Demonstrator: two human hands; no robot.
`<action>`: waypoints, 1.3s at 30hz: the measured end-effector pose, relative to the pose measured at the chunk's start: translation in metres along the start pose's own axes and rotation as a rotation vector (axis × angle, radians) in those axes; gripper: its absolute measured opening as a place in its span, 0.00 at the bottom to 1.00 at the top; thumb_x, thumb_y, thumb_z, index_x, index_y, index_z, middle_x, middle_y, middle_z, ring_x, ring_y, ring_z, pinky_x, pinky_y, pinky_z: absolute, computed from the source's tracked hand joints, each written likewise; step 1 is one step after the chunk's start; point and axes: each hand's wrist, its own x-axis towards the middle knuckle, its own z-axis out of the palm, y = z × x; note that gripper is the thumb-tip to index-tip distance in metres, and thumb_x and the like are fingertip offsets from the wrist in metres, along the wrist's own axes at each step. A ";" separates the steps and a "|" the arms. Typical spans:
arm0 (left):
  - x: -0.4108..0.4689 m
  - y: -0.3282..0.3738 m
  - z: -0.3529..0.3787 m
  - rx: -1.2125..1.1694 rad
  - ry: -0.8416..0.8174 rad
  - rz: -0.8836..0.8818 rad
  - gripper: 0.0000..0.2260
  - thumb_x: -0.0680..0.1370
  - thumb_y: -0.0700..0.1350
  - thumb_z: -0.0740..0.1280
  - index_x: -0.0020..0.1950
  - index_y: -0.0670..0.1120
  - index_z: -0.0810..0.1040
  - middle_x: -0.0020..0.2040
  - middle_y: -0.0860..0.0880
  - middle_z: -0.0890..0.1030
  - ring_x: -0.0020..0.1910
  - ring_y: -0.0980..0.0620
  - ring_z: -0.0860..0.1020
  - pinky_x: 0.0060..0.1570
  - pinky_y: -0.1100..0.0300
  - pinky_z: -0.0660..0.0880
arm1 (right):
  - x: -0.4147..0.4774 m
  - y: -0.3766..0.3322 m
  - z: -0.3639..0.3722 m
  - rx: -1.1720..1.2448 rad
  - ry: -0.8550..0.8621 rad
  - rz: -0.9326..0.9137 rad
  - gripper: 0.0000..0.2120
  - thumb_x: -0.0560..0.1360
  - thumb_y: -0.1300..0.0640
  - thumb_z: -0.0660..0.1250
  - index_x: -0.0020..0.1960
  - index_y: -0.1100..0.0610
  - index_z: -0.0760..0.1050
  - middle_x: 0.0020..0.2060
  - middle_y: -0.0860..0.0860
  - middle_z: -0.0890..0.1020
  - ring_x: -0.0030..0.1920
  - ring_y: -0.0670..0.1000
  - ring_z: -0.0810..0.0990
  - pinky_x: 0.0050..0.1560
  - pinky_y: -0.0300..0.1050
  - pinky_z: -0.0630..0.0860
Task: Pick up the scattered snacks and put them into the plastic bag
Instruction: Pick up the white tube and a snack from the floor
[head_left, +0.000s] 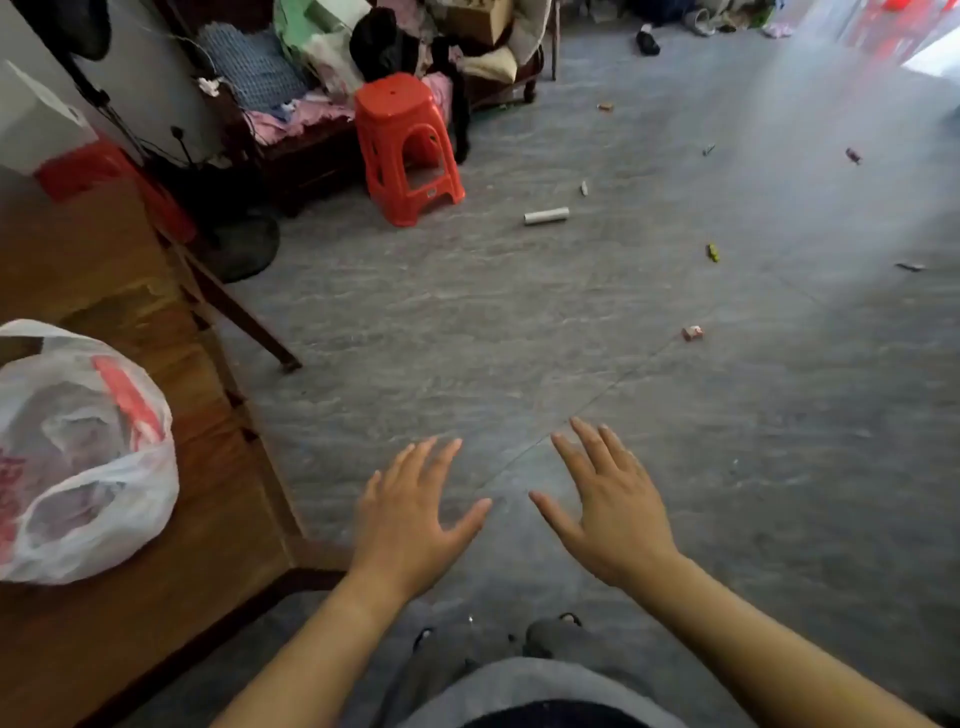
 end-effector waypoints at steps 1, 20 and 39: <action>0.004 0.008 0.004 -0.004 -0.009 0.023 0.38 0.67 0.72 0.44 0.74 0.58 0.55 0.75 0.53 0.60 0.74 0.51 0.57 0.71 0.46 0.58 | -0.002 0.007 -0.002 -0.004 0.006 0.000 0.36 0.72 0.30 0.45 0.74 0.47 0.50 0.76 0.48 0.51 0.75 0.52 0.46 0.73 0.51 0.49; 0.115 0.148 0.056 0.037 -0.171 0.359 0.36 0.68 0.71 0.46 0.73 0.57 0.58 0.74 0.52 0.62 0.74 0.51 0.59 0.70 0.42 0.59 | -0.003 0.158 -0.027 0.109 0.094 0.301 0.37 0.70 0.31 0.41 0.73 0.48 0.52 0.75 0.49 0.54 0.75 0.53 0.49 0.73 0.52 0.52; 0.514 0.204 -0.071 0.049 0.009 0.250 0.38 0.67 0.71 0.42 0.73 0.56 0.59 0.74 0.51 0.63 0.73 0.51 0.59 0.71 0.45 0.58 | 0.399 0.227 -0.225 0.130 0.268 0.138 0.35 0.71 0.33 0.47 0.69 0.53 0.63 0.71 0.51 0.64 0.72 0.53 0.59 0.70 0.51 0.61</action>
